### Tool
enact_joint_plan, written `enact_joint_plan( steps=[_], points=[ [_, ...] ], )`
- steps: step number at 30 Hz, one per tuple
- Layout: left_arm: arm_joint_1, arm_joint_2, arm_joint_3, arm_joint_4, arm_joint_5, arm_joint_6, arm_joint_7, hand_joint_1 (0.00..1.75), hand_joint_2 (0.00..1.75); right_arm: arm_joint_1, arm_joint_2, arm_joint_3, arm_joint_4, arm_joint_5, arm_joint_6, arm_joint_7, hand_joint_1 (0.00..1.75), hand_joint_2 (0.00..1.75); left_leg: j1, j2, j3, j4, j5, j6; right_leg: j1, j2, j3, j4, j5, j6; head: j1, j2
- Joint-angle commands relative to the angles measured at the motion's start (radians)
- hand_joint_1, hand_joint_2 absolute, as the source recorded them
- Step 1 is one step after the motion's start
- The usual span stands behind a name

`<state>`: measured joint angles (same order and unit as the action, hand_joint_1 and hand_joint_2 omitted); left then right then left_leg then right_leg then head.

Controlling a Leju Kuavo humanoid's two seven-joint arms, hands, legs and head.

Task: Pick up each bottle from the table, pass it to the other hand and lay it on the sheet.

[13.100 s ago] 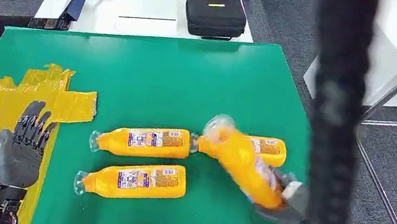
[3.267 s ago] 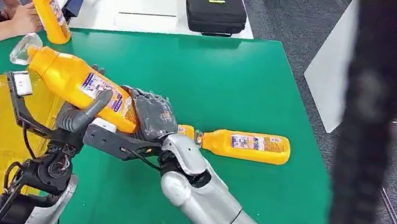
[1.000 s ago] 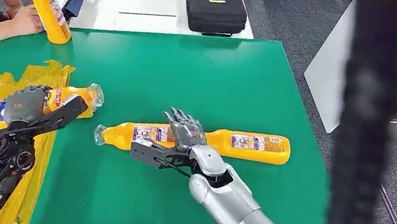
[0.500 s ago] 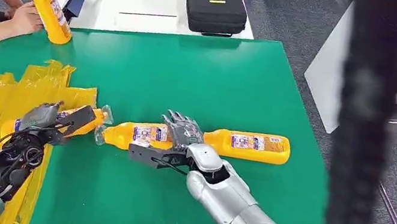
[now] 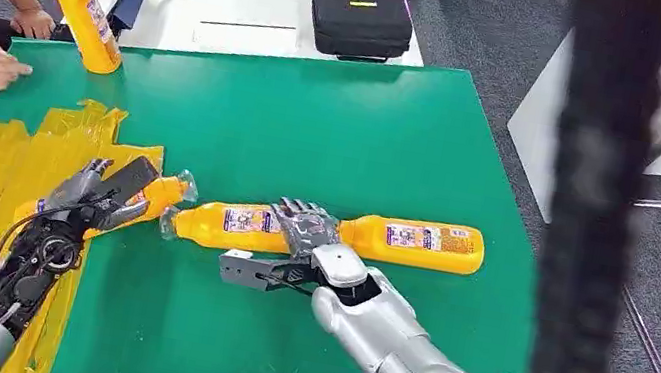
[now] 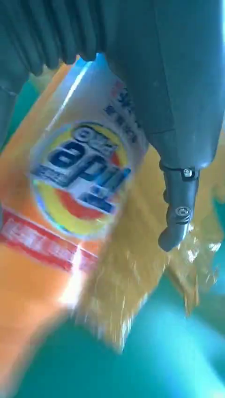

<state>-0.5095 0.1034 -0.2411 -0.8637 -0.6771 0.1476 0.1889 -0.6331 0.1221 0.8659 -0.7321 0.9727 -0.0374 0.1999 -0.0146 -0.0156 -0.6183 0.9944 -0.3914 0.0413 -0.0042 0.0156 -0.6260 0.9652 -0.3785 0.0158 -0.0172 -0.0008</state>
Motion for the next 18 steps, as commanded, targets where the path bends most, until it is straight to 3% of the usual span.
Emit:
enact_joint_plan(
  steps=[1, 5, 6, 18],
  points=[
    [0.182, -0.009, -0.027, -0.453, 0.248, 0.019, -0.021, 0.00, 0.00, -0.069, -0.012, 0.120, 0.170, 0.061, 0.005, -0.023, 0.00, 1.75, 0.001, 0.001, 0.004, 0.001, -0.004, -0.003, 0.001, -0.001, 0.005, 0.000, -0.003, 0.000, 0.000, 0.000],
    [0.206, 0.014, -0.072, -0.549, 0.353, 0.035, -0.060, 0.00, 0.00, -0.083, -0.004, 0.175, 0.237, 0.117, 0.048, -0.042, 0.03, 1.75, 0.002, 0.001, 0.005, 0.002, -0.005, -0.004, 0.002, -0.002, 0.006, 0.001, -0.004, 0.000, 0.001, 0.000],
    [0.204, 0.026, -0.088, -0.563, 0.380, 0.043, -0.070, 0.00, 0.00, -0.080, -0.006, 0.188, 0.248, 0.132, 0.057, -0.051, 1.59, 1.75, 0.002, 0.001, 0.006, 0.002, -0.005, -0.005, 0.002, -0.002, 0.007, 0.001, -0.005, 0.000, 0.000, 0.000],
    [0.200, 0.034, -0.097, -0.561, 0.388, 0.049, -0.069, 0.00, 0.00, -0.073, -0.008, 0.191, 0.254, 0.137, 0.055, -0.055, 1.59, 1.75, 0.002, -0.002, 0.008, 0.000, -0.002, -0.004, 0.002, -0.004, 0.008, -0.001, -0.003, 0.000, 0.001, 0.000]
  ],
)
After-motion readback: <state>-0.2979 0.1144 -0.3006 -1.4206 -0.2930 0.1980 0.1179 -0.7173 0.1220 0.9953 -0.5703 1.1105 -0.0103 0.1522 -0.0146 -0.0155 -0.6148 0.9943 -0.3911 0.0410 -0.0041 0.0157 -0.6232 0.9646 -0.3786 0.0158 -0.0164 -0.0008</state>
